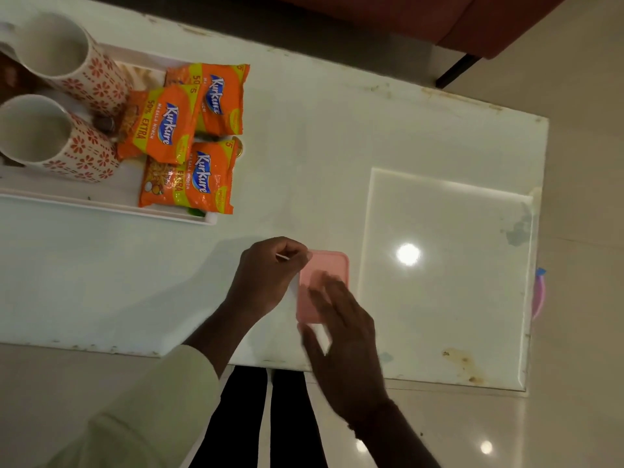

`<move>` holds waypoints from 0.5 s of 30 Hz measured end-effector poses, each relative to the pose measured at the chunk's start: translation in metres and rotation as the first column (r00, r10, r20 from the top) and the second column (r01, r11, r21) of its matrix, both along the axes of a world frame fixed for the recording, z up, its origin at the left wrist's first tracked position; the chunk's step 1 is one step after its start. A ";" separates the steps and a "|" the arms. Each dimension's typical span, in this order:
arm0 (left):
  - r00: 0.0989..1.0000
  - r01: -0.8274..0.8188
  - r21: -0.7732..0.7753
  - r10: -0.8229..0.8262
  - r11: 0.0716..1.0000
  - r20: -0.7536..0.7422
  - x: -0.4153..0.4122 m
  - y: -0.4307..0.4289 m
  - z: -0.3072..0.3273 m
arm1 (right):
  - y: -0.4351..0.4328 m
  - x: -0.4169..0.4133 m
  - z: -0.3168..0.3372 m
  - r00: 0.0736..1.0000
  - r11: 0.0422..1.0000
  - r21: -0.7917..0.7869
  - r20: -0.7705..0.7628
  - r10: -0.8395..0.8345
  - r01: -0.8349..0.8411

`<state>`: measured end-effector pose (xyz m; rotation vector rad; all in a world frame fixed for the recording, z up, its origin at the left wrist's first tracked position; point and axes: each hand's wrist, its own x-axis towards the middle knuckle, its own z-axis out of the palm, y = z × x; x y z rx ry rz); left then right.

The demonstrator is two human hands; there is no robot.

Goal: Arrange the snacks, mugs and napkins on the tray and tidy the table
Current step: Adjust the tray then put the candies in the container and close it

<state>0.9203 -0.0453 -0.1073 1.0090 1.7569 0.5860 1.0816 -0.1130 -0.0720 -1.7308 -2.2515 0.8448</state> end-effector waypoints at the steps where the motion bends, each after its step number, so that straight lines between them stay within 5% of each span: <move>1: 0.999 -0.031 -0.015 0.031 0.999 0.012 0.001 0.000 0.000 | 0.008 0.003 0.002 0.981 0.988 0.007 -0.112 -0.155 0.157; 4: 0.995 -0.085 -0.066 0.088 0.994 0.047 0.003 -0.002 0.001 | 0.044 0.004 -0.003 0.761 0.802 -0.219 -0.256 -0.596 0.555; 6: 0.992 -0.113 -0.080 0.117 0.990 0.055 0.005 -0.004 0.001 | 0.064 0.000 -0.015 0.536 0.600 -0.486 -0.282 -0.796 0.635; 7: 0.991 -0.123 -0.081 0.128 0.989 0.049 0.006 -0.005 0.003 | 0.070 -0.004 -0.021 0.500 0.562 -0.524 -0.272 -0.822 0.640; 12: 0.993 -0.105 -0.026 0.104 0.994 -0.057 0.010 -0.008 0.002 | 0.058 -0.021 -0.046 0.665 0.714 -0.273 -0.262 -0.700 0.644; 15: 0.989 -0.087 0.029 0.089 0.996 -0.114 0.013 -0.007 0.001 | 0.058 -0.026 -0.052 0.671 0.705 -0.234 -0.215 -0.709 0.669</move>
